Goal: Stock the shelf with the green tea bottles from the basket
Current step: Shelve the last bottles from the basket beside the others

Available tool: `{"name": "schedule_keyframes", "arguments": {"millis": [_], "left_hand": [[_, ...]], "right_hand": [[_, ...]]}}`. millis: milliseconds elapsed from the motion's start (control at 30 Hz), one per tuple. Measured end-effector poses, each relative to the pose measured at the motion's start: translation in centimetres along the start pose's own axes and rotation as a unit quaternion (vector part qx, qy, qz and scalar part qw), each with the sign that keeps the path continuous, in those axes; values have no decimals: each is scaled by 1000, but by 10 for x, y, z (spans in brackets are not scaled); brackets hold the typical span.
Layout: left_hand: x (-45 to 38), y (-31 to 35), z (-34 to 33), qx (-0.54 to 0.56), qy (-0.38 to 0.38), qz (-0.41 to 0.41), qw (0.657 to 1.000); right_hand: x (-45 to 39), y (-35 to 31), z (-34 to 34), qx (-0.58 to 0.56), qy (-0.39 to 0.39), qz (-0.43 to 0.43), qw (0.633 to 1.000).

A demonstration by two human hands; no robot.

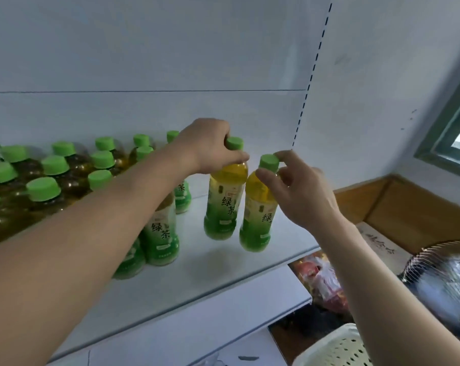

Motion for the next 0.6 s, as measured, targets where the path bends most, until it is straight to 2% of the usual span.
{"name": "schedule_keyframes", "arguments": {"millis": [400, 600], "left_hand": [[-17, -65, -1, -180, -43, 67, 980], [-12, -103, -8, -201, -64, 114, 971]], "right_hand": [[-31, -16, -87, -50, -82, 66, 993], [-33, -33, -116, -67, -86, 107, 988]]}}
Point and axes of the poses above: each hand's wrist, its own x-axis away from the middle knuckle, its own z-axis out of the back of the hand, y = z × x, the point moved 10 cm from there along -x, towards the middle knuckle, and after that the axes turned 9 degrees about -x, right-handed, at the moved point
